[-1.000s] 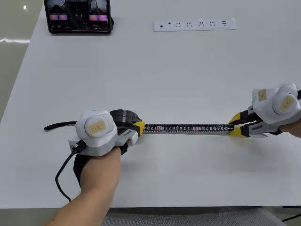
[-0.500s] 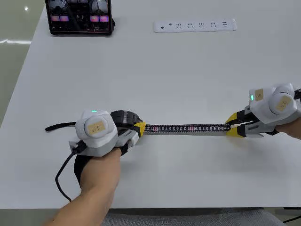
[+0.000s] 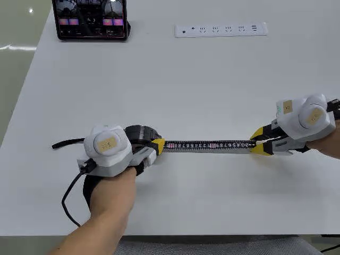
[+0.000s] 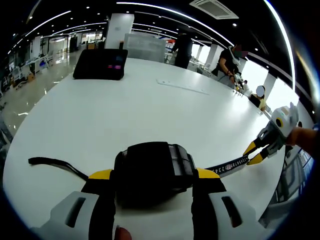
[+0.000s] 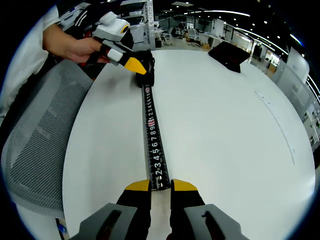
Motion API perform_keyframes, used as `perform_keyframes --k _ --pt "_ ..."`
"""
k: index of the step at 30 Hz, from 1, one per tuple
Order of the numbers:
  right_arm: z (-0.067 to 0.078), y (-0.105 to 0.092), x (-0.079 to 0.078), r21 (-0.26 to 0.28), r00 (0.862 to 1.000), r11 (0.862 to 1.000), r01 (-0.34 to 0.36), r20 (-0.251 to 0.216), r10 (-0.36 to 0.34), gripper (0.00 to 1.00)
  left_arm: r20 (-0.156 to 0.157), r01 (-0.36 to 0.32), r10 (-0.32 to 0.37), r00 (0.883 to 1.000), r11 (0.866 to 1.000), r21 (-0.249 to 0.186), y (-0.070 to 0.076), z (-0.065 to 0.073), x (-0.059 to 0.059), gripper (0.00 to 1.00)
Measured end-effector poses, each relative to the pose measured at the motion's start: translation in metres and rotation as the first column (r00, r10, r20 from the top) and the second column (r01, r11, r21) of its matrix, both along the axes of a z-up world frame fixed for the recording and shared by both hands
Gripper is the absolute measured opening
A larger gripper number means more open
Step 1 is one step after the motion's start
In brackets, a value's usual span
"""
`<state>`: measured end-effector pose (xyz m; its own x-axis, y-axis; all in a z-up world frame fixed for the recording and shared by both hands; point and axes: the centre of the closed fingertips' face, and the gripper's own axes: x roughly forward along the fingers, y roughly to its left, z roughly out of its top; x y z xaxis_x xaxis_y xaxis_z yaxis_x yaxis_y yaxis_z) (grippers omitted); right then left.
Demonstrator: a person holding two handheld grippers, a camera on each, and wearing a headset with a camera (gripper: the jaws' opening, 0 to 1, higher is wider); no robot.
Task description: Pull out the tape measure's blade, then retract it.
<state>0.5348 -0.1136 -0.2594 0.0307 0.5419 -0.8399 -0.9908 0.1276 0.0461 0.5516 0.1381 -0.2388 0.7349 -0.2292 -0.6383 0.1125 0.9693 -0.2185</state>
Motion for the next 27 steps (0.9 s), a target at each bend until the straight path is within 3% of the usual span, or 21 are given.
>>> perform_keyframes --k 27 --pt "0.0 0.027 0.002 0.035 1.0 0.999 -0.013 0.0 0.013 0.1 0.003 0.0 0.0 1.0 1.0 -0.025 0.002 0.0 0.0 0.57"
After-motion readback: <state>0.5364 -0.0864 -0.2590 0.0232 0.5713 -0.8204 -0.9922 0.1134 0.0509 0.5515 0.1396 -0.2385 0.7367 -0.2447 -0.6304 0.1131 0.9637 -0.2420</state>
